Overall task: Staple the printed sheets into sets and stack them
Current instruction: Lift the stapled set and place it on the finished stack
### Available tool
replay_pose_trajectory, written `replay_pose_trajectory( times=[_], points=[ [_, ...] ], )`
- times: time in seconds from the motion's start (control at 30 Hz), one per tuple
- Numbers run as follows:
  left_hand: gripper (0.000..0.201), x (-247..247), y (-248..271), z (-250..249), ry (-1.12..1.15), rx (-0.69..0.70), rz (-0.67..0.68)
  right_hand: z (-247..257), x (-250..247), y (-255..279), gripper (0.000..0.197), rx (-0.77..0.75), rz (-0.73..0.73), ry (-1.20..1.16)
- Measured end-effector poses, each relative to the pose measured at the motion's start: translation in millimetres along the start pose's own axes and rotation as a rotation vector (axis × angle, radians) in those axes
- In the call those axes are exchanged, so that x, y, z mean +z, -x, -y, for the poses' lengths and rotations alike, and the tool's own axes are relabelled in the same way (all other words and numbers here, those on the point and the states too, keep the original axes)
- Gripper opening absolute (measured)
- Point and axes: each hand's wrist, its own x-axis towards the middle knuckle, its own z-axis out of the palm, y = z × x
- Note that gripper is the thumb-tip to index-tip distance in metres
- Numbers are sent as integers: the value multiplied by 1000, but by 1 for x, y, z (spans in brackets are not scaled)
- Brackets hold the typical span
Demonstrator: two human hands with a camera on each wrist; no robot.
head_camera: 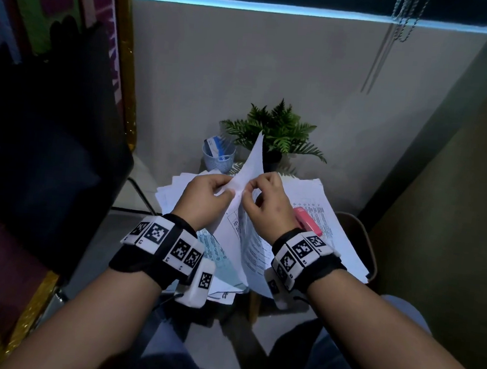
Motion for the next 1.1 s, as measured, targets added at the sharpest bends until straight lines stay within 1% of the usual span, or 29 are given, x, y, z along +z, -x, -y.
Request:
replay_pose_trajectory(
  times=[0.07,0.1,0.17,0.23,0.3,0.37,0.47,0.53,0.57,0.6,0.63,0.73,0.8,0.87,0.97,1.03,1.1],
  points=[
    [34,3,-1,3,-101,-4,45,3,-1,-3,9,-36,-59,-20],
    [35,5,-1,6,-123,-18,47,6,-3,-6,8,-54,-94,-34],
    [35,6,-2,9,-138,-43,-13,8,-8,-15,4,-36,-141,-66],
    [34,5,-5,11,-168,-48,-66,0,-15,-24,5,93,-137,-88],
    [33,3,-9,10,-229,-55,-72,-15,-24,-28,4,254,-116,-115],
    [32,3,-12,8,-299,-54,-69,-35,-37,-28,4,368,-98,-122],
    [31,5,-16,9,-295,-73,-66,-70,-63,-31,14,464,-46,9],
    [30,5,-19,14,-290,-84,-65,-92,-85,-38,21,518,-88,64],
    [29,5,-20,17,-287,-85,-66,-102,-97,-43,17,545,-122,107],
    [29,5,-21,20,-284,-89,-66,-111,-110,-48,10,555,-158,185],
    [29,5,-22,22,-293,-95,-68,-118,-124,-53,10,561,-194,274],
    [30,4,-26,26,-358,-108,-80,-139,-165,-66,18,568,-243,413],
    [28,1,-28,29,-352,-111,-94,-153,-185,-74,23,596,-224,465],
    [27,-3,-31,31,-344,-97,-100,-163,-199,-82,32,645,-200,462],
    [26,-10,-35,30,-383,-60,-111,-166,-207,-85,38,709,-224,354],
    [25,-16,-37,26,-424,-20,-120,-162,-203,-83,37,661,-249,308],
    [23,-22,-38,19,-454,37,-133,-149,-190,-80,32,561,-240,265]
  ],
)
